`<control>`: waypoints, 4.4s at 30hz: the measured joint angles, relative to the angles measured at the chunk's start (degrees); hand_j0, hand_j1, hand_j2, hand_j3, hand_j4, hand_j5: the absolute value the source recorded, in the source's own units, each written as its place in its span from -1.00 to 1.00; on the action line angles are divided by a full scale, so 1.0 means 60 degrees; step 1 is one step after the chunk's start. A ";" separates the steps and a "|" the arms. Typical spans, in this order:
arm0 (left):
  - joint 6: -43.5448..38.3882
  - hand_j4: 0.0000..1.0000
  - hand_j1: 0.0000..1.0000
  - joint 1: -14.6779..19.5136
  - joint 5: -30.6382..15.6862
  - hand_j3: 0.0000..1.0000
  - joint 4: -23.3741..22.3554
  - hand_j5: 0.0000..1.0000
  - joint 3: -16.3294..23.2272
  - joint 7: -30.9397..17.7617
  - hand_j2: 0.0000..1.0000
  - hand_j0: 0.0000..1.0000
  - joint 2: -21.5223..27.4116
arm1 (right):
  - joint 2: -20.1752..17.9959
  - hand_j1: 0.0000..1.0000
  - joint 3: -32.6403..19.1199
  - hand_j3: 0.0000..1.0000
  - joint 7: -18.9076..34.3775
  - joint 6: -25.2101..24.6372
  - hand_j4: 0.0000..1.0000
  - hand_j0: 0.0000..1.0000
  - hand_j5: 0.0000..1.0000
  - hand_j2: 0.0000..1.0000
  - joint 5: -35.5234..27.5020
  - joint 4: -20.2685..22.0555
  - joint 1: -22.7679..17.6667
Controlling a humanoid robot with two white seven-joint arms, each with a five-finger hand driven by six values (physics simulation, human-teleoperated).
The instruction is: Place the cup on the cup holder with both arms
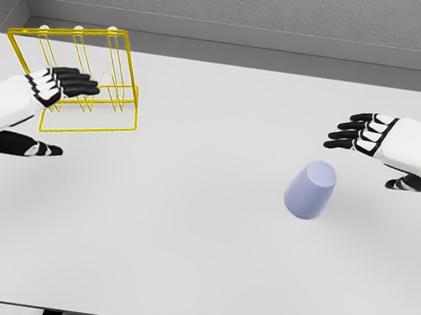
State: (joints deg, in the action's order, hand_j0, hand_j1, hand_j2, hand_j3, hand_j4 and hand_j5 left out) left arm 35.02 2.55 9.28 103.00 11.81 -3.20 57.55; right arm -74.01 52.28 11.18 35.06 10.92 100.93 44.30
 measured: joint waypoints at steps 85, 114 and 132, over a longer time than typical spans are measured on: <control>-0.3268 1.00 1.00 0.1099 -0.7785 1.00 -0.0439 1.00 0.4451 -0.1113 1.00 1.00 -0.1198 | 0.3117 0.42 0.0638 0.42 0.3405 -0.0022 0.42 0.42 0.42 0.42 0.1776 -0.1434 0.0791; -0.3563 1.00 1.00 0.1157 -0.7733 1.00 -0.1264 1.00 0.4658 -0.1254 1.00 1.00 -0.2125 | 0.3080 0.19 0.0128 0.19 0.3427 0.0013 0.19 0.19 0.19 0.19 0.1778 -0.0531 0.1157; -0.3556 1.00 1.00 0.1157 -0.7750 1.00 -0.1368 1.00 0.4655 -0.1254 1.00 1.00 -0.2186 | 0.4954 0.14 0.0136 0.14 0.3805 0.0018 0.14 0.14 0.14 0.14 0.1864 0.0036 0.1538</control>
State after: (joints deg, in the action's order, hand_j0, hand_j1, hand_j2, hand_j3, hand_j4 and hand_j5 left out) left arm 13.69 9.49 -37.22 94.80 39.74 -10.72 44.43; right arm -44.29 53.10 34.00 35.17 22.10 101.15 53.53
